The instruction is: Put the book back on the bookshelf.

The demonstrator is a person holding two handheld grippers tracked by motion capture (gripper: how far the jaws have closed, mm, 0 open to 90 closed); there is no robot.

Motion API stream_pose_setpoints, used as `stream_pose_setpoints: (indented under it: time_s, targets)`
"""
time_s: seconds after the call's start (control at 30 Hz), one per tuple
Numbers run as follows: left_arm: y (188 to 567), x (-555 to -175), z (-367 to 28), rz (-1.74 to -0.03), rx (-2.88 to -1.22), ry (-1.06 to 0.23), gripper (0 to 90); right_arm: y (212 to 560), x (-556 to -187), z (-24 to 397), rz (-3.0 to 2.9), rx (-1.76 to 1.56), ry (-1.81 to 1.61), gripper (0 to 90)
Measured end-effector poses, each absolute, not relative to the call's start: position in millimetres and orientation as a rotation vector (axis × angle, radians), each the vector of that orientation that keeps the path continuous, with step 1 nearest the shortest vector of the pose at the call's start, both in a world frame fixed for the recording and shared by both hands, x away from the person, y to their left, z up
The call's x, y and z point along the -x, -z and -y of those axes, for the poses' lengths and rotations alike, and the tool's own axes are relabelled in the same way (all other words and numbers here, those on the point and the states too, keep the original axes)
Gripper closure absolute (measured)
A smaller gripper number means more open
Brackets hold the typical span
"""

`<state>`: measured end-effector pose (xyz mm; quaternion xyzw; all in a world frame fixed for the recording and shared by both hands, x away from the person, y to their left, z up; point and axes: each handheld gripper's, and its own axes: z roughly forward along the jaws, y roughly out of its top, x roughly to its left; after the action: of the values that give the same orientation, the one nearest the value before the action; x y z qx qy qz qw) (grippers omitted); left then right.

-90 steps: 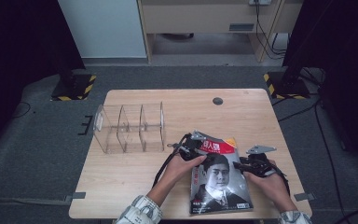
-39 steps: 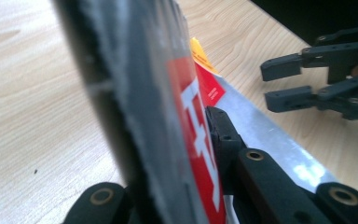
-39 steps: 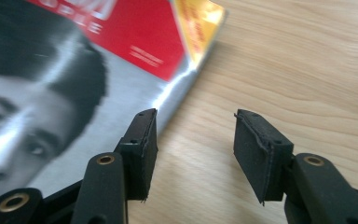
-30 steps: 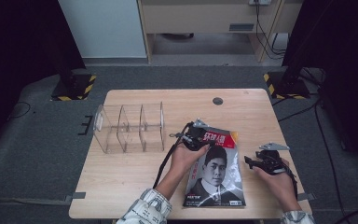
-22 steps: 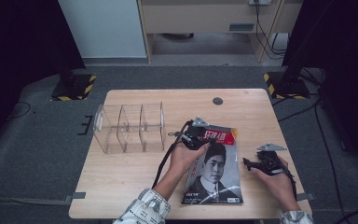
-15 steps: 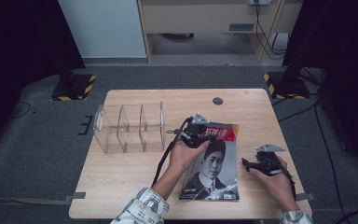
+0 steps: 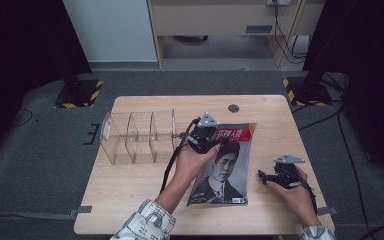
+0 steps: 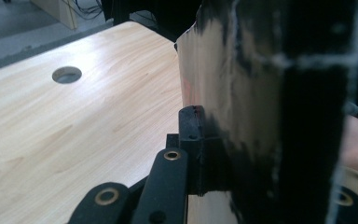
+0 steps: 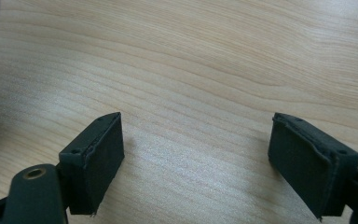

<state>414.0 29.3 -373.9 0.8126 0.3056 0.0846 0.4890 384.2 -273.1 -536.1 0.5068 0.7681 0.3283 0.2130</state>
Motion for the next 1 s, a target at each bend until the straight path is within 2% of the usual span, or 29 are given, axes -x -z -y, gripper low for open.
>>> stream_pose_setpoints:
  time_s: [0.33, 1.0]
  targets:
    - [349.3, -409.3, -34.1, -0.715, -1.982, -0.254, 86.4, 536.6, -383.8, 272.6, -2.127, -1.409, -0.92, 18.0]
    - [323.0, -404.6, -47.4, -0.693, -1.93, -0.297, 86.4, 536.9, -383.3, 273.1, -2.132, -1.401, -0.92, 17.7]
